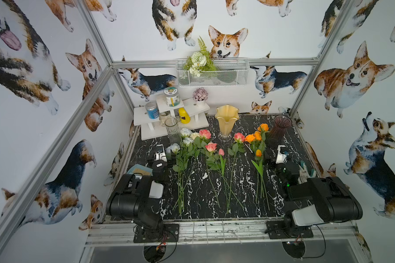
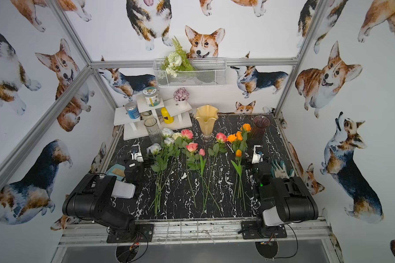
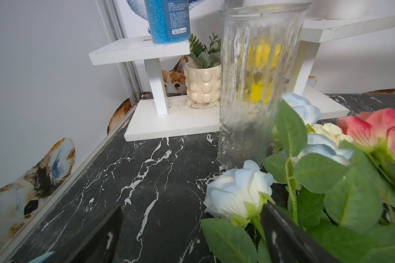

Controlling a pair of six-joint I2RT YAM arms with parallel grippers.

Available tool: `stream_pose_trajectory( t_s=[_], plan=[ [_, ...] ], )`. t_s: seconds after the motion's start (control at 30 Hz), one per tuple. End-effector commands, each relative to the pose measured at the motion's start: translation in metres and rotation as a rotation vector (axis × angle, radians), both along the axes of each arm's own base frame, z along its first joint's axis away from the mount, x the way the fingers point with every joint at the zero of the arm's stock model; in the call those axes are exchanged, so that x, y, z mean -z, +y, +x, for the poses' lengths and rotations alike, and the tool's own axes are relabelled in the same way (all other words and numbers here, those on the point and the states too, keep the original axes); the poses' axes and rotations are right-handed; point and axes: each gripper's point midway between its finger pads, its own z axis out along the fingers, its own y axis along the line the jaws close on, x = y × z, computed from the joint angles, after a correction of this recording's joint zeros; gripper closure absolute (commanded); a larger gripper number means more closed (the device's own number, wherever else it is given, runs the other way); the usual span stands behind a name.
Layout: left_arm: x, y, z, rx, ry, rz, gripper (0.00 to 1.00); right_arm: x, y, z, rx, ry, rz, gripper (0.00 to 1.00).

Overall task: Arrange the flowers in different vases according to their variety
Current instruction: Pick up the flower at the center of the board.

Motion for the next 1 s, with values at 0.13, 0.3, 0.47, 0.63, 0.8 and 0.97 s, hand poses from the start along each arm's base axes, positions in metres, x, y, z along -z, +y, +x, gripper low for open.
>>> stream_pose_trajectory(
  t_s=[0.13, 0.3, 0.47, 0.63, 0.8, 0.97],
  plan=[
    [-0.005, -0.001, 0.002, 0.007, -0.02, 0.002, 0.0, -0.002, 0.0, 0.0, -0.003, -0.009, 0.005, 0.0],
    [-0.005, -0.001, 0.002, 0.007, -0.019, 0.002, 0.0, -0.003, 0.001, 0.001, -0.004, -0.009, 0.005, 0.0],
    [-0.006, -0.001, 0.002, 0.006, -0.022, 0.002, 0.0, -0.003, 0.001, 0.002, -0.005, -0.007, 0.006, 0.0],
    [-0.006, -0.002, 0.002, 0.008, -0.021, 0.003, 0.0, -0.002, 0.001, 0.001, -0.006, -0.007, 0.005, 0.0],
    [-0.007, -0.002, 0.001, 0.01, -0.026, 0.004, 0.0, -0.007, -0.002, 0.001, 0.011, -0.023, 0.007, 0.0],
    [-0.021, -0.008, 0.004, 0.032, 0.0, 0.029, 0.01, -0.012, -0.008, 0.016, 0.071, 0.084, 0.043, 0.0]
  ],
)
